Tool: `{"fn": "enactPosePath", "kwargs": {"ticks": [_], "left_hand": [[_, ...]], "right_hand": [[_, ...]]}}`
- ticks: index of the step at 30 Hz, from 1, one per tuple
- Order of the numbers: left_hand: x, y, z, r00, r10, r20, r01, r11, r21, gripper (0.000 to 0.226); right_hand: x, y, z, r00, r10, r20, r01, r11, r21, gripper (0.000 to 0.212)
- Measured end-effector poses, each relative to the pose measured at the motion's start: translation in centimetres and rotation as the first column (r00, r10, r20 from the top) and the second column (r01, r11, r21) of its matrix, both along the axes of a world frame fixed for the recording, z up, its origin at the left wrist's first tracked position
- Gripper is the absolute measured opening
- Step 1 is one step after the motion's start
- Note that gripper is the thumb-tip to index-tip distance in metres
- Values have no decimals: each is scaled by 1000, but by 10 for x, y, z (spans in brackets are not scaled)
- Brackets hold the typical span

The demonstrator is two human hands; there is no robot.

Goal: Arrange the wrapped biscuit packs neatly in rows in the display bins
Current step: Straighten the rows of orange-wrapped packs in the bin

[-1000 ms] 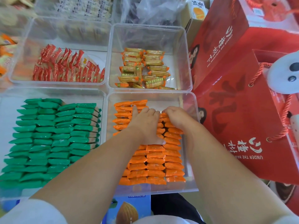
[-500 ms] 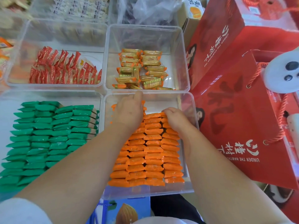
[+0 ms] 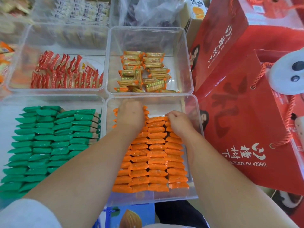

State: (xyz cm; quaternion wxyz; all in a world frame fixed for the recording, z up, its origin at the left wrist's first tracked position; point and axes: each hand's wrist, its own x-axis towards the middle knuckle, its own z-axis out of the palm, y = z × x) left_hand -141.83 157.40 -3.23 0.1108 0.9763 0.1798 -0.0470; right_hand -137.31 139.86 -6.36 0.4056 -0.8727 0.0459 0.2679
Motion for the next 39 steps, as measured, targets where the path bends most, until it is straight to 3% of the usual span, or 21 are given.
{"fn": "enactPosePath", "kwargs": {"ticks": [5, 12, 18, 23, 28, 32, 35, 39], "left_hand": [[-3, 1, 2, 997, -70, 13, 68, 991, 116, 12], [-15, 3, 8, 974, -155, 165, 132, 981, 142, 14], [-15, 0, 28, 892, -141, 429, 176, 983, -43, 5], [-15, -3, 12, 951, -187, 244, 209, 976, -67, 20], [-19, 5, 14, 961, -81, 264, 125, 981, -151, 11], [-25, 12, 34, 896, -9, 445, 101, 978, -184, 10], [-34, 18, 50, 849, 72, 523, 38, 980, -197, 8], [-46, 24, 54, 843, 137, 520, -10, 971, -240, 6]], "right_hand": [[0, 1, 5, 996, 67, 56, -59, 989, -136, 33], [-1, -1, 1, 996, 55, 69, -48, 994, -100, 33], [-6, 3, 0, 994, 70, 85, -58, 990, -131, 33], [0, 16, 15, 992, 130, -2, -128, 968, -214, 88], [-3, 19, 13, 972, 235, -10, -224, 911, -346, 97], [-5, 27, 15, 896, 435, 86, -322, 772, -548, 71], [-1, 30, 19, 815, 578, 47, -426, 651, -628, 62], [0, 31, 23, 795, 607, 12, -501, 667, -552, 53]]}}
